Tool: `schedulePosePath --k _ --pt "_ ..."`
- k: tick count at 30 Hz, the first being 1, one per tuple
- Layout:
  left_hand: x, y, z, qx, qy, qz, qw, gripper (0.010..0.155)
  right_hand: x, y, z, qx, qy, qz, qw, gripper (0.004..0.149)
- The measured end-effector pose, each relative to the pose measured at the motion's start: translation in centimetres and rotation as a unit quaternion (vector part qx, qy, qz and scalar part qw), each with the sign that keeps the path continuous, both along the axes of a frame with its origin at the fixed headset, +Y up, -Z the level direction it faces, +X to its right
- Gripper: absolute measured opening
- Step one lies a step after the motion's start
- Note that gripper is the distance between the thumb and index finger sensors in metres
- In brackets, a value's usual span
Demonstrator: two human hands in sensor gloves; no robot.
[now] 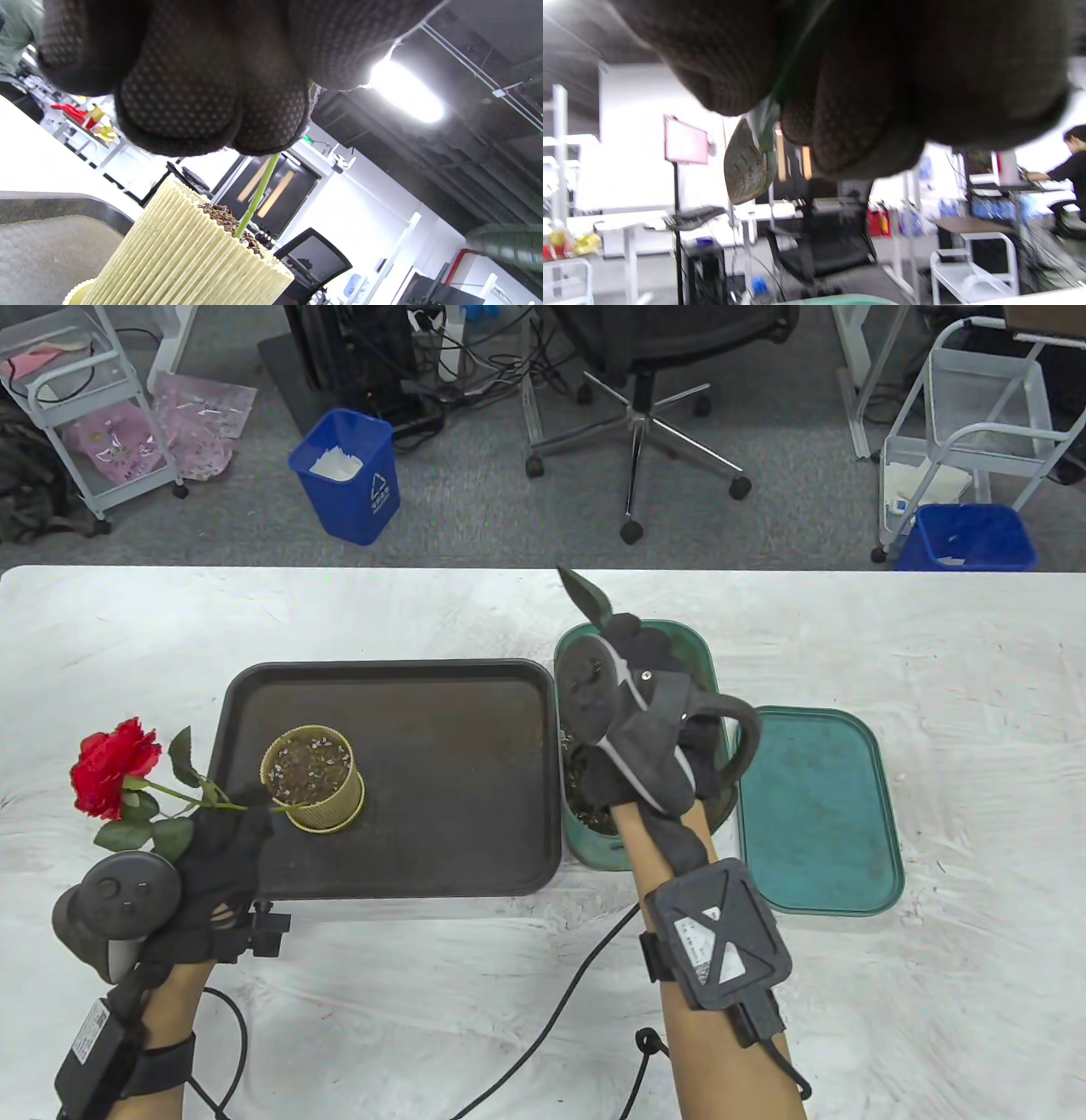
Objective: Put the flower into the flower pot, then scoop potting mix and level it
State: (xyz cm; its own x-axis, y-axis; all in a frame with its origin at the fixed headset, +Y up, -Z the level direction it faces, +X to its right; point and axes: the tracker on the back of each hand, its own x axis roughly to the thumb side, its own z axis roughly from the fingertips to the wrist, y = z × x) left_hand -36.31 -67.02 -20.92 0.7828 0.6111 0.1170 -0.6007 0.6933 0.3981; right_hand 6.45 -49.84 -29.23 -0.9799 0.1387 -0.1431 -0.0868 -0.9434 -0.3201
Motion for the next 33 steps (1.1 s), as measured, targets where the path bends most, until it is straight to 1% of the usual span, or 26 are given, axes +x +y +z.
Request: schedulePosePath --k 2,4,6,7,9,11,14,19,22,24,25,30,33 --pt "0.0 0.0 0.0 -0.001 0.000 0.005 1.000 0.046 1.2 -1.0 -1.0 -0.038 -0.004 0.009 0.999 0.050" --pt "0.0 0.0 0.0 0.000 0.002 0.003 1.000 0.047 2.2 -2.6 -2.3 -0.087 0.005 0.026 0.996 0.050" --pt "0.0 0.0 0.0 -0.001 0.003 0.005 1.000 0.046 2.8 -4.6 -3.9 -0.144 0.032 0.057 0.987 0.050" --pt "0.0 0.0 0.0 -0.001 0.004 0.005 1.000 0.047 3.0 -5.7 -4.6 -0.167 0.035 0.072 0.983 0.050" --pt "0.0 0.0 0.1 0.000 0.006 0.002 1.000 0.047 2.9 -7.4 -5.8 -0.196 0.050 0.103 0.974 0.049" --pt "-0.1 0.0 0.1 0.000 0.008 0.001 1.000 0.046 2.7 -8.6 -6.7 -0.204 0.054 0.128 0.969 0.049" --pt "0.0 0.0 0.2 0.001 0.010 -0.002 1.000 0.046 2.4 -10.3 -8.4 -0.196 0.071 0.151 0.966 0.049" --pt "0.0 0.0 0.2 0.001 0.010 -0.002 1.000 0.046 1.7 -12.1 -10.1 -0.185 0.094 0.132 0.969 0.049" --pt "-0.2 -0.1 0.1 -0.001 0.012 0.004 1.000 0.046 1.4 -13.1 -10.8 -0.209 0.099 0.139 0.963 0.048" --pt "-0.2 -0.1 0.1 -0.002 0.013 0.006 1.000 0.046 1.4 -13.7 -11.2 -0.231 0.096 0.136 0.959 0.048" --pt "-0.2 -0.1 0.1 -0.002 0.013 0.005 1.000 0.046 1.4 -14.1 -11.6 -0.261 0.095 0.127 0.952 0.049" --pt "-0.1 -0.1 0.1 -0.001 0.011 0.001 1.000 0.047 1.9 -15.0 -12.4 -0.341 0.073 0.074 0.934 0.052" --pt "-0.1 -0.1 0.1 -0.001 0.009 0.002 1.000 0.047 2.5 -15.9 -12.6 -0.400 0.057 0.022 0.914 0.053"
